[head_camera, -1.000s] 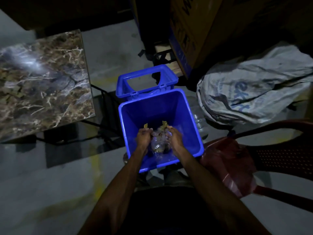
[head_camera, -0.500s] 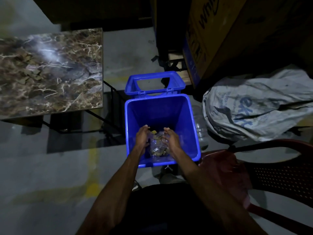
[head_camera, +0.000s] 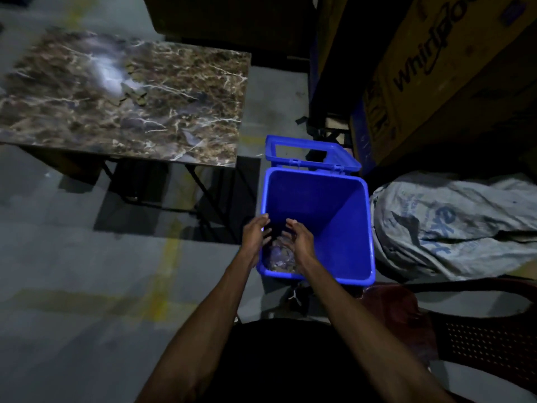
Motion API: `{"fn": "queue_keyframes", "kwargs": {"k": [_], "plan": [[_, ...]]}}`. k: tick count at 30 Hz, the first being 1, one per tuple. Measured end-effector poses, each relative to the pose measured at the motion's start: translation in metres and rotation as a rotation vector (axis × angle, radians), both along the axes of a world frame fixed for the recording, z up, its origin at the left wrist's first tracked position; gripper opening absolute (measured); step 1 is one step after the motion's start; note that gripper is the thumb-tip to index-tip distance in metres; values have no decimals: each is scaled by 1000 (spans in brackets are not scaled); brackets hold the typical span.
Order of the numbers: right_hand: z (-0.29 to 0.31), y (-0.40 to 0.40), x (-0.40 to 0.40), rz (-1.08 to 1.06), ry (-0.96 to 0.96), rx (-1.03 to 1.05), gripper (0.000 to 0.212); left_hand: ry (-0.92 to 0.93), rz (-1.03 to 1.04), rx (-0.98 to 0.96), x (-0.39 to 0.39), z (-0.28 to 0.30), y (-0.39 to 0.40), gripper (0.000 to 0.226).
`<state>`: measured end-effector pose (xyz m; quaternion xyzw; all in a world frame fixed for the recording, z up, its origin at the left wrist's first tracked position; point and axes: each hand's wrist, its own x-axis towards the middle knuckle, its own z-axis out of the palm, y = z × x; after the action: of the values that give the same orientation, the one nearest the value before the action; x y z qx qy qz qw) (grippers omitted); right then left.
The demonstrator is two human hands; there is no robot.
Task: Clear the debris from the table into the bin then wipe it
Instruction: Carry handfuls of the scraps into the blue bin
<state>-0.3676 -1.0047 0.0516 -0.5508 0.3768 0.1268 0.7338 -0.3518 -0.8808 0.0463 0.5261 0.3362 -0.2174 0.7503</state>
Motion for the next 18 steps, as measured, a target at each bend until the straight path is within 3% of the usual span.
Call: {"fn": "queue_keyframes", "kwargs": {"k": [6, 13, 18], "plan": [[11, 98, -8, 159, -53, -17, 20, -77, 187, -30, -16, 12, 88, 33], [26, 187, 12, 435, -195, -83, 20, -116, 403, 21, -21, 27, 176, 28], [14, 238, 46, 520, -212, -76, 27, -110, 534, 89, -10, 21, 227, 28]]}}
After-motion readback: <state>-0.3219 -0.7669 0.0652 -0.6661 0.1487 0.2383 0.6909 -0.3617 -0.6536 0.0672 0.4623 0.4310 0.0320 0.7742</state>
